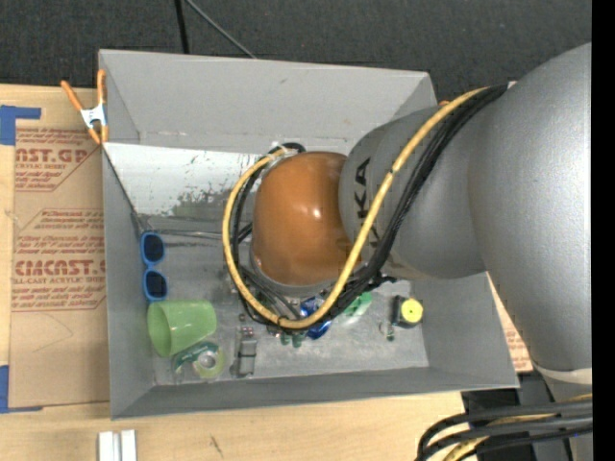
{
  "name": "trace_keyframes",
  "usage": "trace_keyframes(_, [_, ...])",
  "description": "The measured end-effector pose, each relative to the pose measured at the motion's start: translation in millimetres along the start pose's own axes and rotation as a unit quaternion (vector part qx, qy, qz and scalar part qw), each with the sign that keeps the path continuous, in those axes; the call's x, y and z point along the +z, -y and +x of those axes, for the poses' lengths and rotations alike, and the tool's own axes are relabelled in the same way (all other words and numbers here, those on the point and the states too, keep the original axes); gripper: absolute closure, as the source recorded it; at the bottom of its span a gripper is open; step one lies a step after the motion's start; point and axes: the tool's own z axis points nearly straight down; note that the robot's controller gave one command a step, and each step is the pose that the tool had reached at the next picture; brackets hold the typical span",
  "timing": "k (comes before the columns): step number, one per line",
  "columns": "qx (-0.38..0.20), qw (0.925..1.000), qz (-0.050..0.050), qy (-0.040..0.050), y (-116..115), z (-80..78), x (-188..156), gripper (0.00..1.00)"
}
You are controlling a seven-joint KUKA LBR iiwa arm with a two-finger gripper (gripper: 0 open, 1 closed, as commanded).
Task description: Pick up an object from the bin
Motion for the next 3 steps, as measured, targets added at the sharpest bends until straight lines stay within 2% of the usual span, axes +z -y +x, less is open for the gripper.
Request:
trace_keyframes(1, [-0.092,0.9957,0.006,0.0139,-39,-15.9,71,0.00])
trace_keyframes(2, [-0.180,0.9836,-0.001,0.0047,-70,-19.3,-43,0.00])
trace_keyframes(3, [-0.169,0.9856,0.001,-0.0017,-37,-7.2,-8,0.00])
